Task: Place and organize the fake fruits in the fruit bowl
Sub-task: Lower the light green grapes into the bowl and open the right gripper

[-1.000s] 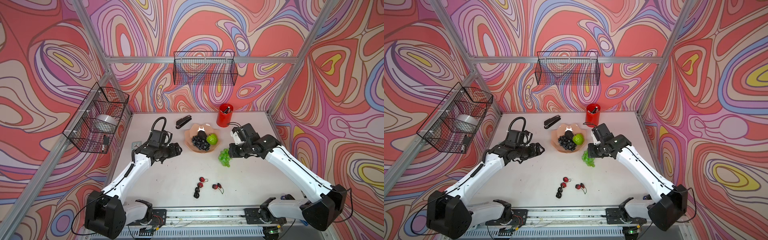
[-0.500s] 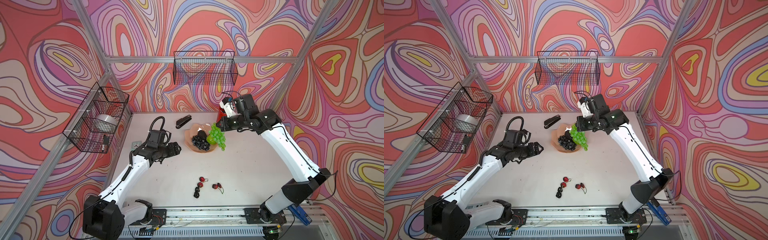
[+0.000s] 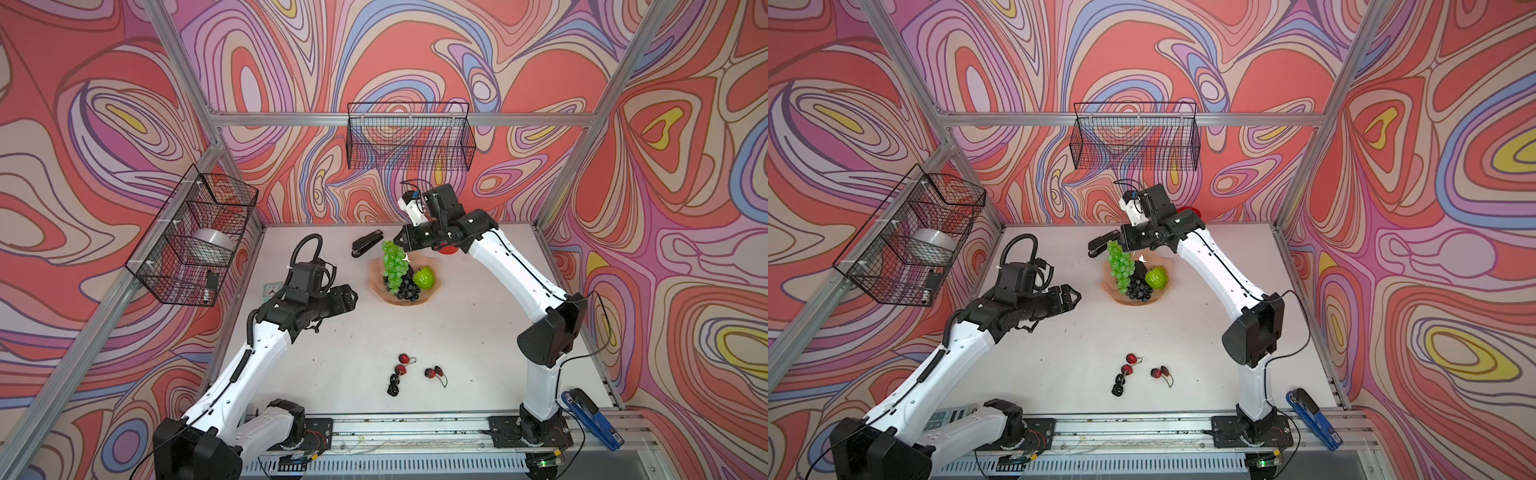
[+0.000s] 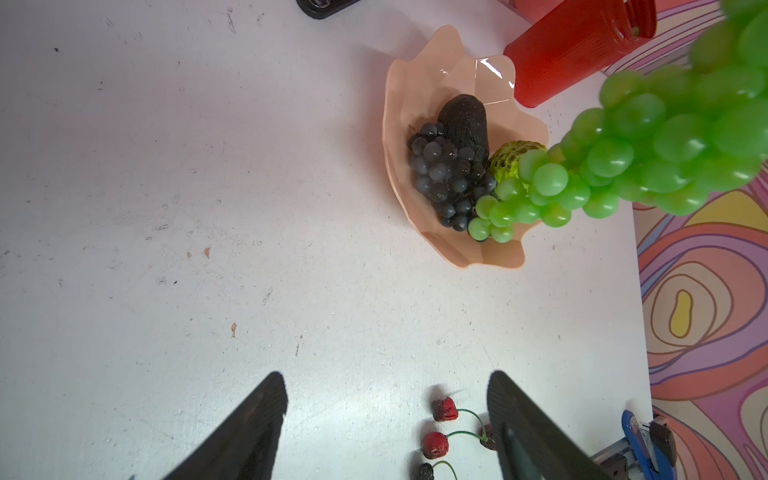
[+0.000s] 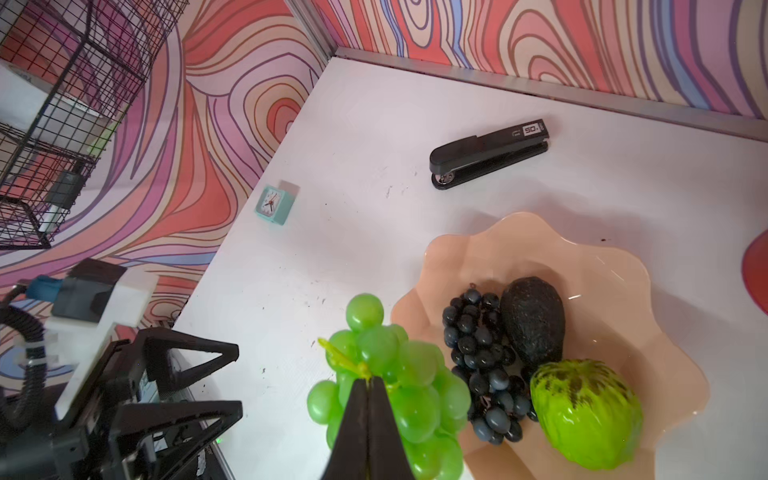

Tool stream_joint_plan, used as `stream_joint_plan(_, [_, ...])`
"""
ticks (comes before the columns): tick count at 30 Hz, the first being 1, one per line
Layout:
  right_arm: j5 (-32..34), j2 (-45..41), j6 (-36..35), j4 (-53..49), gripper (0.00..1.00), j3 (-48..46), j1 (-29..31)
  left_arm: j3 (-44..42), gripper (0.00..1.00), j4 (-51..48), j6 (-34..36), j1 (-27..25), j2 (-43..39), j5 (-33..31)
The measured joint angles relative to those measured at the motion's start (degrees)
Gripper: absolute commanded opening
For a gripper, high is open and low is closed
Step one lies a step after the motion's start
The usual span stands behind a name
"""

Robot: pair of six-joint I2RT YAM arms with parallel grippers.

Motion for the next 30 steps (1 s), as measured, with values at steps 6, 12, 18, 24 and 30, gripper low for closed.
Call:
stream_joint_plan(6, [-1.5,1.0,0.6,3.2,0.0,-2.9,1.0,-1.1,0.79,-0.5,-0.6,0.0,-2.0,0.0])
stream_joint_plan(12, [-2.0,1.1,1.2,5.1,0.0,-5.9,1.2,-1.2,0.79,-1.1,-0.6,0.0,-2.6,-0.3])
stream_joint_plan(18, [-2.8,1.1,2.0,7.1,0.0,-6.1,1.2,-2.1,0.79,-1.2,-0.6,0.0,-2.7,-0.4])
stream_joint_plan(24, [-3.5,1.1,2.9,9.5,0.0,-9.9,1.2,-3.0,0.79,-1.2,-0.7,0.0,-3.0,-0.7])
stream_joint_plan(30, [-4.5,1.1,4.0,10.6,0.0,-12.1,1.2,-3.0,0.79,-1.2,-0.7,0.0,-3.0,-0.9])
